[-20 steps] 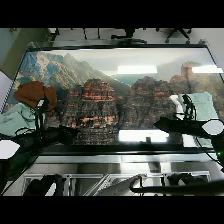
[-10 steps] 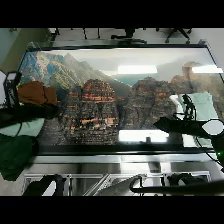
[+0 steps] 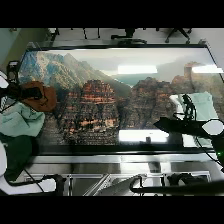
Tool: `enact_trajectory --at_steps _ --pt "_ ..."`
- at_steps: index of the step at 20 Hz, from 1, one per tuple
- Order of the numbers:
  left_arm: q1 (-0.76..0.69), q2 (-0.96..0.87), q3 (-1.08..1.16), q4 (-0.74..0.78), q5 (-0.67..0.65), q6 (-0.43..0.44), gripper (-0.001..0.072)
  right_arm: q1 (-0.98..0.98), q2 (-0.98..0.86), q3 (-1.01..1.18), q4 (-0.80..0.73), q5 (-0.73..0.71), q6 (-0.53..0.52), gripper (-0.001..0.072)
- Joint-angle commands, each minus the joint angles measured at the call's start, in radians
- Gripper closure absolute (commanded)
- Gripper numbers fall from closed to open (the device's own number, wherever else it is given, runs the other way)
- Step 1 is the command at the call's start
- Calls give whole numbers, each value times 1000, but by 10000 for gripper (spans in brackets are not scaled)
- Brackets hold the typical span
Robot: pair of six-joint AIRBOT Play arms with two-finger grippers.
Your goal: Fold the shirts.
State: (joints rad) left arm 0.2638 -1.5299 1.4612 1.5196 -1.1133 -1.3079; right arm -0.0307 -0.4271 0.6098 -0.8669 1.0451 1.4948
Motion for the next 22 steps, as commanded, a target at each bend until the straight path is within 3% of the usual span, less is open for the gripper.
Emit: enact_trajectory --at_steps 1,5,6,8,11,14,22 --pt "17 -231 86 47 -3 0 17 1 1 0 1 -13 0 697" --pt "17 -373 182 152 -94 -29 22 1 1 0 1 -12 0 697" --pt "17 -399 214 176 -131 -48 171 1 1 0 1 -12 0 697" --pt "17 -433 279 188 -187 -48 698 1 1 0 0 -12 0 697" --pt "7 -452 394 158 -217 -56 693 1 1 0 0 -12 0 697" --pt "-28 -425 520 26 -230 -55 695 1 1 0 0 -13 0 698" --pt "-256 -85 613 -644 -160 73 694 1 1 0 51 -8 0 697"
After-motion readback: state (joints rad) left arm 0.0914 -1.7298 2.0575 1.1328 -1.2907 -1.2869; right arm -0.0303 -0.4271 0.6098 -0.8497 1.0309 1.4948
